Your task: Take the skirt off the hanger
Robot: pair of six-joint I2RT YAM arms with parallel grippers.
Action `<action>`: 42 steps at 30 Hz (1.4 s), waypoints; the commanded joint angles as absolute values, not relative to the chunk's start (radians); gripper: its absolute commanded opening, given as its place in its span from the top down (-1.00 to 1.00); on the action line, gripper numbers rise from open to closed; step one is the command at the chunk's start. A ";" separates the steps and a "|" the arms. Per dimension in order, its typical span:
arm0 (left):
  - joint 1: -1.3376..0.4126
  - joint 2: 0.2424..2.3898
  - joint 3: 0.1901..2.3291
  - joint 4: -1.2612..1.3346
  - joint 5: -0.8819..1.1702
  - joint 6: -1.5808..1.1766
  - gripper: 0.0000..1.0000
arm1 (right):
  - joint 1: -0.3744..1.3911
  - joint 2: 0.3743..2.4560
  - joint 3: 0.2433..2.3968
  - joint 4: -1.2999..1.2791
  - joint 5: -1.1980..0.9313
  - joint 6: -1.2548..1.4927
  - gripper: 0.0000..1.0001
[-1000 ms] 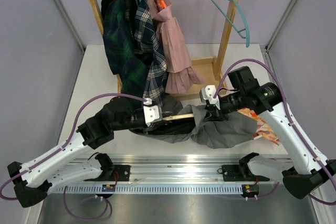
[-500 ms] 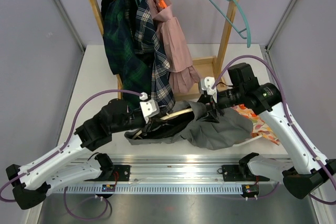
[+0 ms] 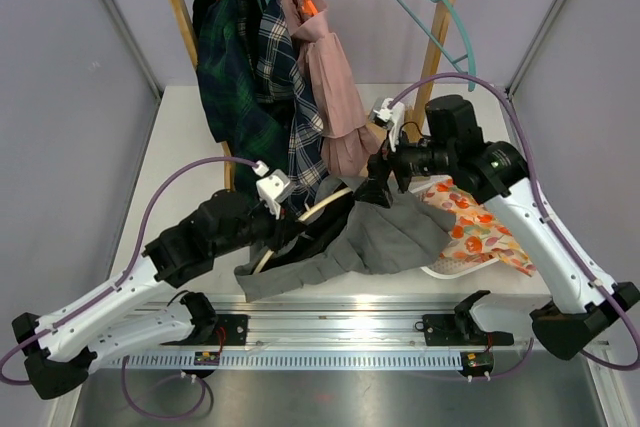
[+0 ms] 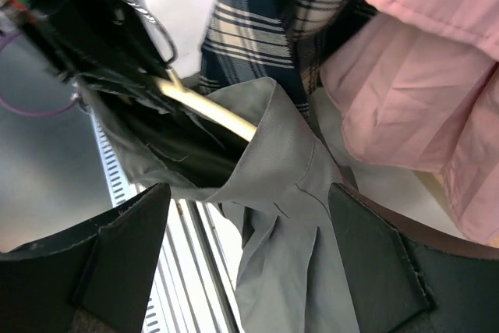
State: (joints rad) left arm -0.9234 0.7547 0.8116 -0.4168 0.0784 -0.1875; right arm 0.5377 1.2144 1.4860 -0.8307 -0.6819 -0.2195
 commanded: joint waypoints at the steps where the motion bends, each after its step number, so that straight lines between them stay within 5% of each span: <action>1: -0.920 0.793 0.923 -0.348 0.038 -0.262 1.00 | 0.595 1.256 1.522 -0.810 -0.498 -0.150 -0.78; 7: -0.920 0.824 0.980 -0.360 0.049 -0.278 1.00 | 0.673 1.322 1.539 -0.845 -0.252 -0.219 -0.70; 10: -0.920 0.818 0.977 -0.359 0.049 -0.279 1.00 | 0.673 1.350 1.568 -0.853 -0.199 -0.238 -0.06; 11: -0.920 0.812 0.973 -0.362 0.048 -0.279 1.00 | 0.673 1.351 1.577 -0.856 -0.210 -0.241 0.27; 12: -0.920 0.810 0.970 -0.364 0.043 -0.276 1.00 | 0.673 1.353 1.600 -0.859 -0.256 -0.242 0.91; 13: -0.920 0.808 0.966 -0.368 0.034 -0.273 1.00 | 0.678 1.354 1.618 -0.874 -0.287 -0.244 1.00; 24: -0.919 0.971 1.025 -0.341 0.035 -0.213 1.00 | 0.908 1.440 1.865 -0.868 -0.563 -0.198 1.00; 31: -0.920 0.931 1.005 -0.324 0.015 -0.219 1.00 | 0.914 1.431 1.809 -0.876 -0.454 -0.248 1.00; 38: -0.919 1.000 1.028 -0.374 0.035 -0.207 1.00 | 0.948 1.399 1.871 -0.859 -0.635 -0.250 1.00; 42: -0.919 1.029 1.022 -0.406 0.048 -0.199 1.00 | 0.942 1.398 1.980 -0.781 -0.492 -0.221 1.00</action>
State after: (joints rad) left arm -0.9264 0.9474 1.0050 -0.5201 0.0700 -0.2024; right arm 0.8341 1.4445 1.8435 -0.9676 -0.2398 -0.3172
